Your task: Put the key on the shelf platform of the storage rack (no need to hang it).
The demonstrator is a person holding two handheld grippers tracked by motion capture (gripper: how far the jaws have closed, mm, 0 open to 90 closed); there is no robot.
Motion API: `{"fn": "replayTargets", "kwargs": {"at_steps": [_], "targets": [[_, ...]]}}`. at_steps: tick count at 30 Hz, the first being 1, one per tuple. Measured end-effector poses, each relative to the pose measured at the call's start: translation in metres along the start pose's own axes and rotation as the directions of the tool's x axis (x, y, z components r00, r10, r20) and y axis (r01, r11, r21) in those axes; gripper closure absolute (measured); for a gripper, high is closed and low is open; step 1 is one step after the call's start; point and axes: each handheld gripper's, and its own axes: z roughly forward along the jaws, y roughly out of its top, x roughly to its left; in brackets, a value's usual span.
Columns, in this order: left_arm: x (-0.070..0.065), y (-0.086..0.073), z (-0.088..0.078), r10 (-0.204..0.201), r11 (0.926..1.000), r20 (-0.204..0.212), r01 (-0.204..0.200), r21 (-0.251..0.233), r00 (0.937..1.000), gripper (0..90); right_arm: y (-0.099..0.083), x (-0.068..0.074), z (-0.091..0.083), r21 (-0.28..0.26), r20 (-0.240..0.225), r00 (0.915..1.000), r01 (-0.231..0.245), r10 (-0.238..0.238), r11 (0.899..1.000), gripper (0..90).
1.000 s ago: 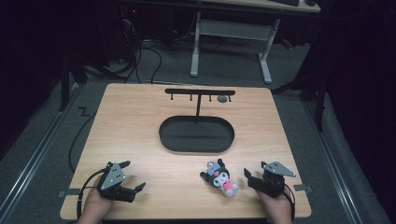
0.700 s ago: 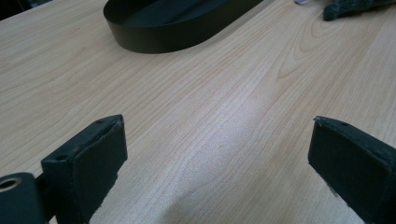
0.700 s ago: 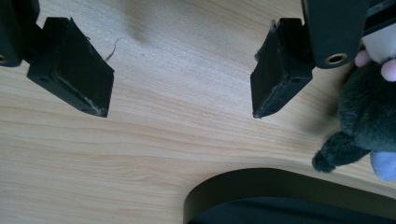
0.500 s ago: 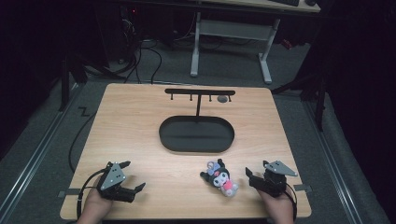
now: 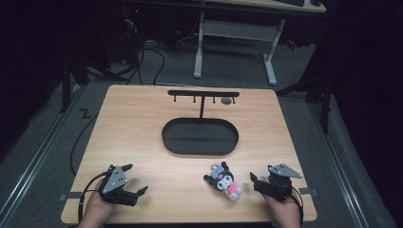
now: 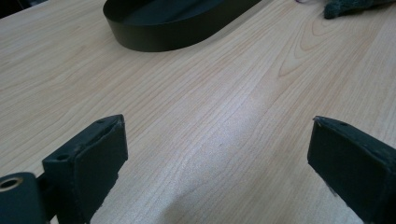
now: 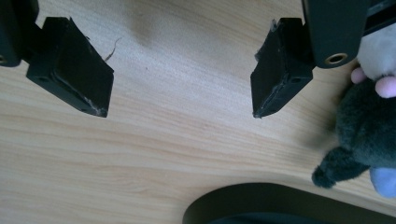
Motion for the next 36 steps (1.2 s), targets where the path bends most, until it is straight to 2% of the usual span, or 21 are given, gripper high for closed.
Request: {"fn": "replayTargets", "kwargs": {"at_steps": [11, 23, 31, 36], "targets": [[0.001, 0.0, -0.001, -0.003, 1.0, -0.001, 0.003, -0.002, 1.0, 5.5, 0.002, 0.0, -0.001, 0.061, 0.01, 1.0, 0.0, -0.001, 0.998, 22.2], [0.001, -0.001, 0.0, -0.001, 1.0, -0.004, 0.001, 0.003, 1.0, 5.5, 0.006, 0.004, 0.001, 0.137, 0.006, 0.9987, 0.049, -0.05, 0.989, 22.5], [0.002, -0.002, -0.002, -0.005, 1.0, -0.007, 0.005, -0.003, 1.0, 5.5, 0.011, 0.005, 0.005, 0.155, -0.016, 0.9996, 0.024, -0.021, 0.988, 22.3], [0.002, -0.003, -0.003, -0.009, 1.0, -0.009, 0.009, -0.003, 0.9999, 5.5, 0.02, 0.006, 0.004, 0.187, -0.011, 0.9986, 0.053, -0.052, 0.981, 21.7]]}}
